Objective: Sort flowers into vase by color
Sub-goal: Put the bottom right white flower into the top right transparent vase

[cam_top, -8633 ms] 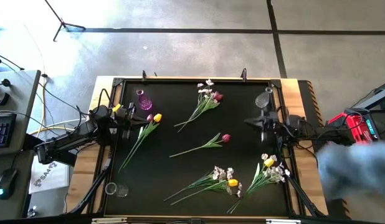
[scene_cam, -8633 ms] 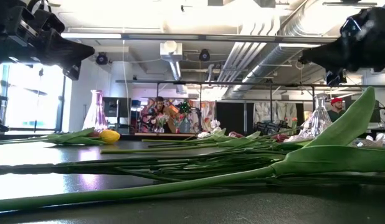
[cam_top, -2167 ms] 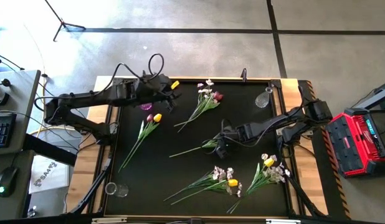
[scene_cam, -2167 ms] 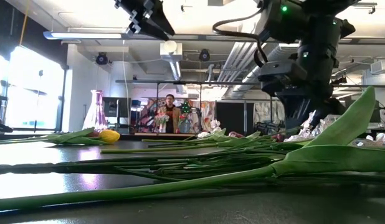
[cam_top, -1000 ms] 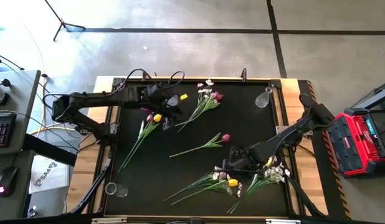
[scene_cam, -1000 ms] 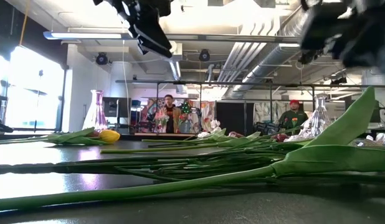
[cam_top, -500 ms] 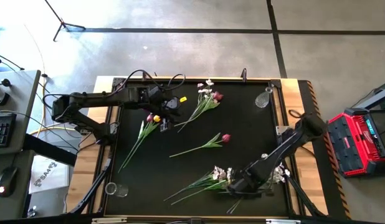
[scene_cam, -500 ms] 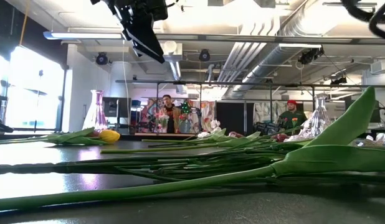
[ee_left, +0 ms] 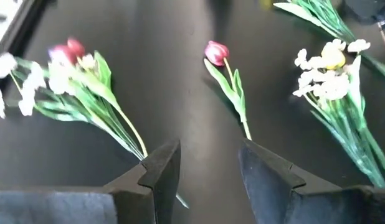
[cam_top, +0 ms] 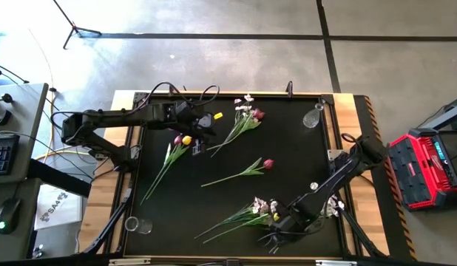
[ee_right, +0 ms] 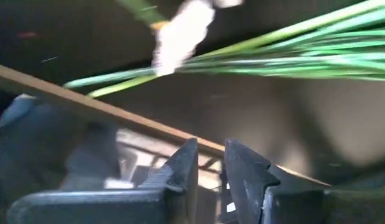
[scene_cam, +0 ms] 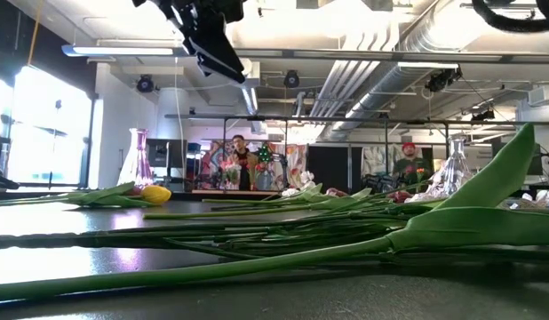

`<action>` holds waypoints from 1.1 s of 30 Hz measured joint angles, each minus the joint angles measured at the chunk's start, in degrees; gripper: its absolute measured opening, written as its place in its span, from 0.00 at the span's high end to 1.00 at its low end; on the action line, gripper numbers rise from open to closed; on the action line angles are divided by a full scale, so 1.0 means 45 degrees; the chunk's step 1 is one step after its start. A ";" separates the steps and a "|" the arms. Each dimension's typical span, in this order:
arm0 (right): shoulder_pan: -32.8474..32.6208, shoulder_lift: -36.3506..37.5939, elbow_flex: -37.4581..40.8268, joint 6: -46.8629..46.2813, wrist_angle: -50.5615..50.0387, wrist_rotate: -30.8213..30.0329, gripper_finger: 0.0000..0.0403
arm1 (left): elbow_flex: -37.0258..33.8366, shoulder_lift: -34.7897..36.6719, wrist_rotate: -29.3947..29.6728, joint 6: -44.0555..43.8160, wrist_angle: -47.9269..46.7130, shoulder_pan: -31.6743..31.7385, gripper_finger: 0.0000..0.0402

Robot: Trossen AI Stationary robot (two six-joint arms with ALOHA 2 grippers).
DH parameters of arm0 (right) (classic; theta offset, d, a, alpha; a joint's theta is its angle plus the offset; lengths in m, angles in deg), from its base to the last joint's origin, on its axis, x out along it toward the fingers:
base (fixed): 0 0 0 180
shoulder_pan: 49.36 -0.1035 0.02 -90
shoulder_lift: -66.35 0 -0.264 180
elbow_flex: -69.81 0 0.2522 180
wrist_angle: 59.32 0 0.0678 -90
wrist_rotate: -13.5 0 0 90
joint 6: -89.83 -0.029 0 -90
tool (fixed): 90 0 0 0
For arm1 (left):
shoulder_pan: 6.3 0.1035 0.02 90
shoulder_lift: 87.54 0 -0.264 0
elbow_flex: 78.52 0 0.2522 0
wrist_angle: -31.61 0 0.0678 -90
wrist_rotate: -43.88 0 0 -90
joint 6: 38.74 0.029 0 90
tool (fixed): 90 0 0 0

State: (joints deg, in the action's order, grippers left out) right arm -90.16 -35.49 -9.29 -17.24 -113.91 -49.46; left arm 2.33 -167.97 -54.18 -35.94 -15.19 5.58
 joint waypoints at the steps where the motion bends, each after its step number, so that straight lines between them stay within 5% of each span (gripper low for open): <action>1: -0.0036 0.0000 0.0000 -0.0600 -0.0273 0.0100 0.83 | 0.0000 0.0000 -0.0071 -0.0440 -0.0164 0.0000 0.62; 6: -0.0053 0.0092 -0.0003 -0.3142 0.0529 0.1469 0.83 | 0.0000 0.0000 -0.0138 -0.2125 -0.1142 -0.0052 0.62; 12: -0.0053 0.0141 0.0000 0.1445 -0.0341 0.1843 0.83 | 0.0000 0.0000 0.0006 -0.2227 -0.0877 -0.0083 0.62; 25: 0.0378 0.0189 -0.1026 0.9324 -0.4373 -0.1474 0.83 | 0.0000 0.0000 0.0016 -0.2035 -0.0668 -0.0471 0.62; 33: 0.0754 0.0222 -0.3104 1.2362 -0.7680 -0.7180 0.82 | 0.0000 -0.0010 0.0030 -0.2035 0.0072 -0.0656 0.62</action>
State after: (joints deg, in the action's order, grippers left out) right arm -86.76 -34.49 -23.25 38.39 -148.47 -81.77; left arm 2.33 -168.01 -54.05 -45.09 -14.87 2.63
